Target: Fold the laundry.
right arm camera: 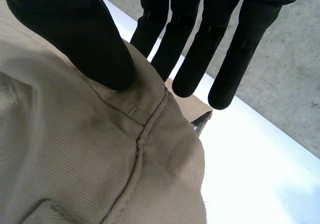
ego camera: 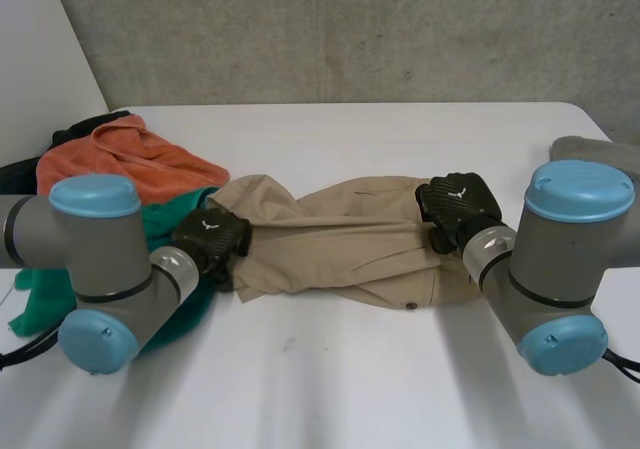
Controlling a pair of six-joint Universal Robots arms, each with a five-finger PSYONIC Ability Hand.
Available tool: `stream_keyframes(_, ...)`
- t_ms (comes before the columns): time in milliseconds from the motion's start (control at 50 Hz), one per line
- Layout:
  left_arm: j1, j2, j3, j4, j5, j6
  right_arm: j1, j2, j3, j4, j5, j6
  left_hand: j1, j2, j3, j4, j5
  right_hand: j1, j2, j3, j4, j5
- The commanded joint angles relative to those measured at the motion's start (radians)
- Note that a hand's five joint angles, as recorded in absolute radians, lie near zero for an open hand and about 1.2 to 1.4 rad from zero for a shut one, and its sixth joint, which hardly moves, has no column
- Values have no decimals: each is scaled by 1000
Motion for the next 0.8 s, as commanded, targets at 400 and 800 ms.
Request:
stream_keyframes(400, -14, 616, 40, -368, 77, -125, -54, -372, -161, 470, -41, -392, 620, 629, 639, 629, 637, 311, 219, 203, 198, 214)
stream_keyframes(800, -1, 307, 41, -502, 88, -118, -68, -204, -75, 592, -118, -494, 620, 629, 639, 629, 637, 311, 219, 203, 198, 214)
